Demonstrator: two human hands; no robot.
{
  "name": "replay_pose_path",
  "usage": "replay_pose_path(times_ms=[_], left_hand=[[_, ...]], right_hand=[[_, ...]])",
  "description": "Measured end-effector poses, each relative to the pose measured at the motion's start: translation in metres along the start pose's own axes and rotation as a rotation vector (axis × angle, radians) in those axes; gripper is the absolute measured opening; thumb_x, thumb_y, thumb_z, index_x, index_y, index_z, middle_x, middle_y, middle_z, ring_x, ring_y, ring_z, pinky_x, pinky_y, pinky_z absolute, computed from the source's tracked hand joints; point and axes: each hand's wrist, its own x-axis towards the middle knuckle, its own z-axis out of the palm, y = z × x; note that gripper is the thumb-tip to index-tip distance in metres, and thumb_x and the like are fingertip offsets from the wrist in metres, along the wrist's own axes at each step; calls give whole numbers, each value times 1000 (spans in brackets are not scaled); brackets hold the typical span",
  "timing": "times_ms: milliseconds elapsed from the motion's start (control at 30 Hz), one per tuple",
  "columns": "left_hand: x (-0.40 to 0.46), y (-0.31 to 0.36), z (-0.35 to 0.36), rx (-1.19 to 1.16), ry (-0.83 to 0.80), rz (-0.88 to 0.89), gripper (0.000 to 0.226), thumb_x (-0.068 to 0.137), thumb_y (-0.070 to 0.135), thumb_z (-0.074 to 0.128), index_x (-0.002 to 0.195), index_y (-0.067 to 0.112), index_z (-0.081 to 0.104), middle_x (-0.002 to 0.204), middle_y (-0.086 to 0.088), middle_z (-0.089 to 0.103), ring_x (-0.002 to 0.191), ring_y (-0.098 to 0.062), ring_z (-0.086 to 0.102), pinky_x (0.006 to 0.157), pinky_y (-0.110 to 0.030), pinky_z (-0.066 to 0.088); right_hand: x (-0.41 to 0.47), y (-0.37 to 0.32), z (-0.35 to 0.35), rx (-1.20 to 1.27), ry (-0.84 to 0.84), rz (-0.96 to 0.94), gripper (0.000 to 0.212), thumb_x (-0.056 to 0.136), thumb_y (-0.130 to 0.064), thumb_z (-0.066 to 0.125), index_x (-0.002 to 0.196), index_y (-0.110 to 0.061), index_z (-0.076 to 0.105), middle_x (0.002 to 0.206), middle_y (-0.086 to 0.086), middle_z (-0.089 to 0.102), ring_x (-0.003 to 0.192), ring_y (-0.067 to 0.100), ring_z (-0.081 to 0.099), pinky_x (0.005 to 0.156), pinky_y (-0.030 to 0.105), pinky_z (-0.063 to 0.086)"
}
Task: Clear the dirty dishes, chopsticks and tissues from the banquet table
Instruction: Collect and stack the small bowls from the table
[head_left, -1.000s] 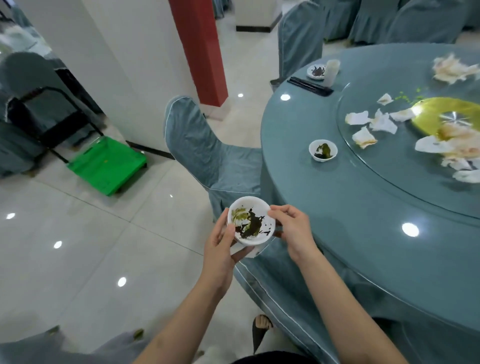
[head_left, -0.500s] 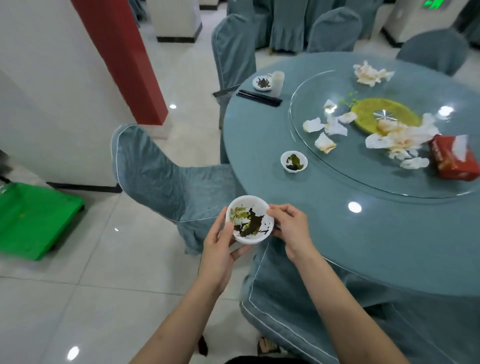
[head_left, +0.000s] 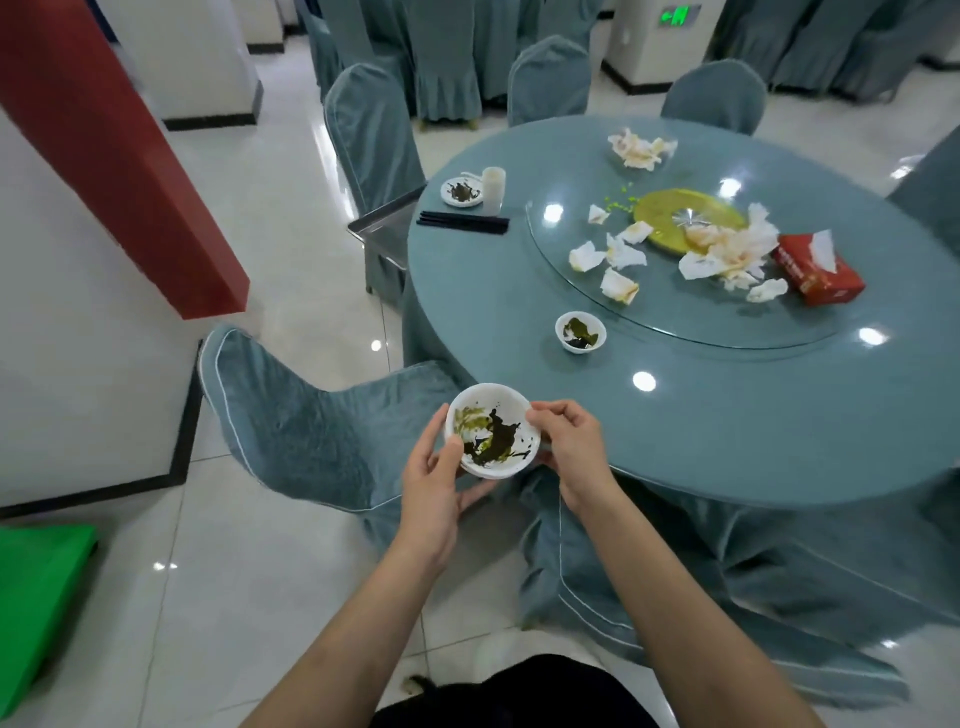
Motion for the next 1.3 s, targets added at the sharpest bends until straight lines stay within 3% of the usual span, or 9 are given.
replay_pose_path(times_ms=[300,467,600,767,1033,1233,1300], left_hand=[[38,23,-11,36,-46,-6,37,106,11,52,139,26,59,112,1,76,110,-22,72,76,-44,63],[81,31,-8,70,-24,-17,38,106,12,54,141,26,59,118,-5,74,112,-25,71,82,-53,62],[127,39,4,123,-9,-27,37,105,15,56,138,29,61,118,-7,74,111,-28,72,77,-46,63],[189,44,30,163,10,-63,39,105,13,55,140,28,60,122,-10,72,110,-30,72,72,-40,62],[250,34,69,178,20,-116,38,105,14,55,139,30,60,122,-5,73,112,-29,71,77,-45,64],[276,26,80,214,46,-146,38,105,15,56,138,31,61,128,-7,70,118,-30,68,82,-49,63],[281,24,82,230,44,-147,37,105,15,56,138,31,61,130,-8,69,120,-31,67,81,-49,62]], right_hand=[[21,0,29,-23,45,-43,11,93,-16,72,103,-14,70,98,8,76,99,33,72,86,53,62],[60,-2,45,25,-3,-49,15,95,-21,71,108,-15,68,103,6,76,99,27,72,80,41,62],[112,-3,52,141,2,11,16,98,-27,68,108,-14,66,109,10,74,94,25,70,72,36,58],[189,-6,40,266,167,129,12,102,-20,61,107,-9,62,103,11,70,86,25,67,74,38,59],[294,14,-5,328,423,245,7,98,-8,63,100,-7,56,90,13,60,69,20,58,59,30,54],[352,32,-27,353,536,359,14,98,-9,65,92,-9,53,80,9,56,63,19,54,62,31,56],[364,37,-30,360,554,390,12,98,-12,67,99,-5,57,76,9,55,62,19,54,66,32,58]])
